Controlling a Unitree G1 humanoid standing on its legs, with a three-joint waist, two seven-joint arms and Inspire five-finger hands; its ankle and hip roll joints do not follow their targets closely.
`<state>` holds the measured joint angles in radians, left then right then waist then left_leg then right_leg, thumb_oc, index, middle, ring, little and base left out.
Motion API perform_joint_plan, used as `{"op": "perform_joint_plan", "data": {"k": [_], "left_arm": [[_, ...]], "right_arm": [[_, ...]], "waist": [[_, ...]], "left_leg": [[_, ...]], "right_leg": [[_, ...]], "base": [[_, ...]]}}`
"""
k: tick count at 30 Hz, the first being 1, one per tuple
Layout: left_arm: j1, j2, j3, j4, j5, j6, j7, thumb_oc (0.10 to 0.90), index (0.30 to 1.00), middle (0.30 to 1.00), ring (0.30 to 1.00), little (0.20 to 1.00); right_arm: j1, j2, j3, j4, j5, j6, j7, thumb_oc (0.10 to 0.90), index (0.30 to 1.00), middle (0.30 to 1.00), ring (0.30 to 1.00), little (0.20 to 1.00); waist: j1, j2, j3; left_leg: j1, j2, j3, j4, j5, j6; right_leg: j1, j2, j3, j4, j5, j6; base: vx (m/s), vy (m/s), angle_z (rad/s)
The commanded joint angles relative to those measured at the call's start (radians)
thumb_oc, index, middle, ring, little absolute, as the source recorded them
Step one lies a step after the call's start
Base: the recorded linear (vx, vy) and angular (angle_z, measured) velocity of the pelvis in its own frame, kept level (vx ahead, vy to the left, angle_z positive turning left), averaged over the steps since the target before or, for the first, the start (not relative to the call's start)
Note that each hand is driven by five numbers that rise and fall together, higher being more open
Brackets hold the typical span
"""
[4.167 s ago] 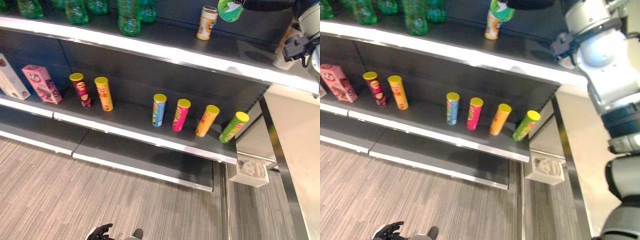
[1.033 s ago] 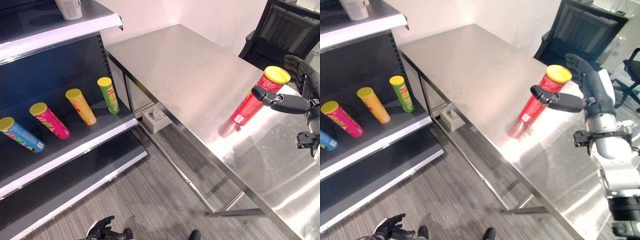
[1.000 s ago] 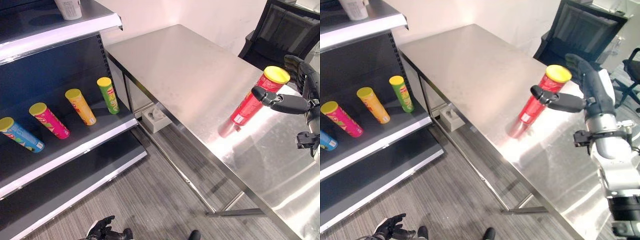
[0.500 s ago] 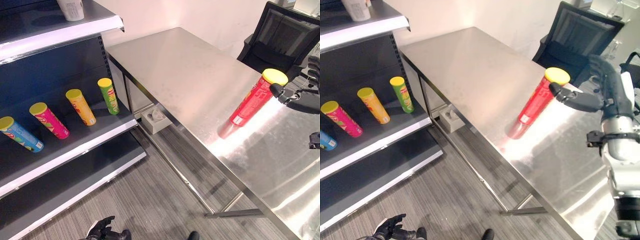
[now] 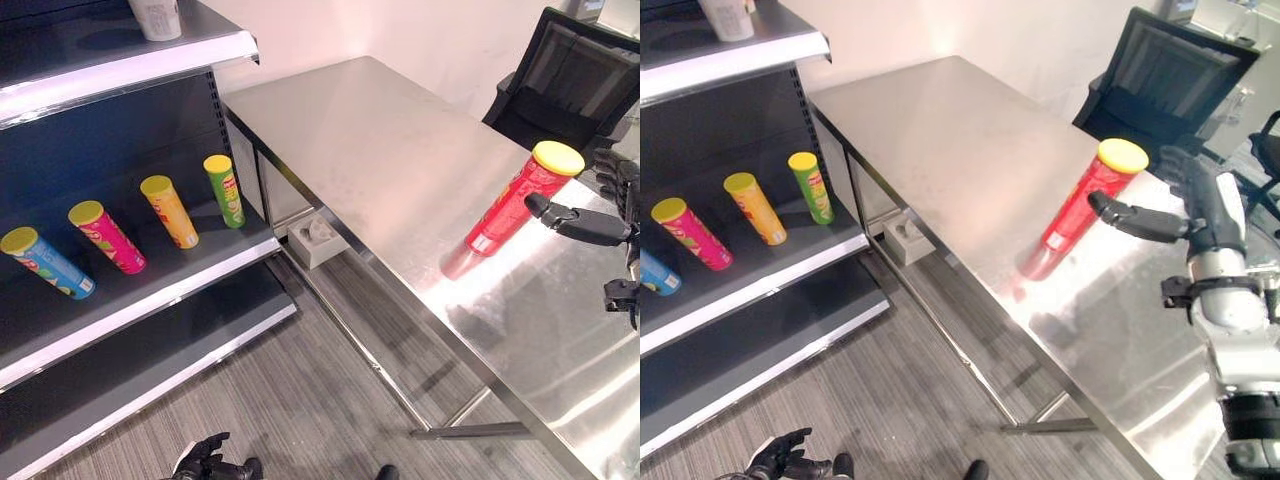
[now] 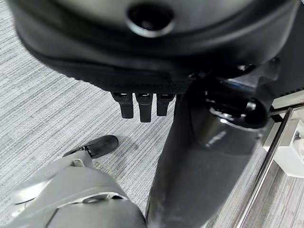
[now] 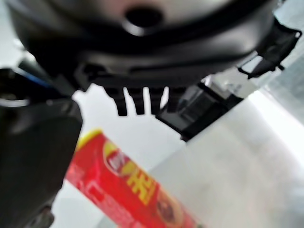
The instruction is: Put the goods on the table back onto the shelves and tidy them up.
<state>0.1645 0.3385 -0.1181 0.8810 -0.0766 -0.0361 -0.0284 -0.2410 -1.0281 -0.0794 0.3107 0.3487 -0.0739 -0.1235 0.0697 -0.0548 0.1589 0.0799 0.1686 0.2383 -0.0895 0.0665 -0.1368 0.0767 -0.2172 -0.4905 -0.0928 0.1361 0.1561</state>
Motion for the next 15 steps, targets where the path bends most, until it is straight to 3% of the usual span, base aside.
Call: {"op": "perform_joint_plan", "data": {"k": [1, 13, 15], "left_arm": [[-0.01, 0.059, -0.058, -0.013, 0.011, -0.016, 0.008, 0.8, 0.9, 0.9, 0.9, 0.9], [-0.016, 0.068, -0.07, -0.015, 0.015, -0.014, 0.022, 0.8, 0.9, 0.9, 0.9, 0.9], [-0.014, 0.068, -0.069, -0.016, 0.014, -0.013, 0.022, 0.8, 0.9, 0.9, 0.9, 0.9]], "right_arm": [[-0.182, -0.059, -0.014, 0.031, -0.026, -0.057, -0.063, 0.8, 0.9, 0.9, 0.9, 0.9], [-0.277, -0.067, 0.046, 0.094, -0.079, -0.039, -0.113, 0.8, 0.9, 0.9, 0.9, 0.9], [-0.278, -0.067, 0.051, 0.098, -0.079, -0.037, -0.109, 0.676, 0.714, 0.714, 0.714, 0.714]], "waist": [[0.027, -0.049, -0.032], [0.046, -0.055, -0.025], [0.046, -0.055, -0.025]], "left_leg": [[-0.007, -0.014, -0.01, 0.002, -0.085, 0.019], [-0.013, -0.011, -0.025, 0.002, -0.08, 0.016], [-0.014, -0.011, -0.026, 0.002, -0.081, 0.016]], "right_leg": [[0.025, 0.008, 0.033, 0.006, -0.087, 0.043], [0.03, 0.012, 0.018, 0.006, -0.089, 0.04], [0.03, 0.012, 0.018, 0.006, -0.089, 0.04]], "base": [[0.0, 0.0, 0.0], [0.0, -0.004, 0.05], [0.01, 0.004, 0.05]]}}
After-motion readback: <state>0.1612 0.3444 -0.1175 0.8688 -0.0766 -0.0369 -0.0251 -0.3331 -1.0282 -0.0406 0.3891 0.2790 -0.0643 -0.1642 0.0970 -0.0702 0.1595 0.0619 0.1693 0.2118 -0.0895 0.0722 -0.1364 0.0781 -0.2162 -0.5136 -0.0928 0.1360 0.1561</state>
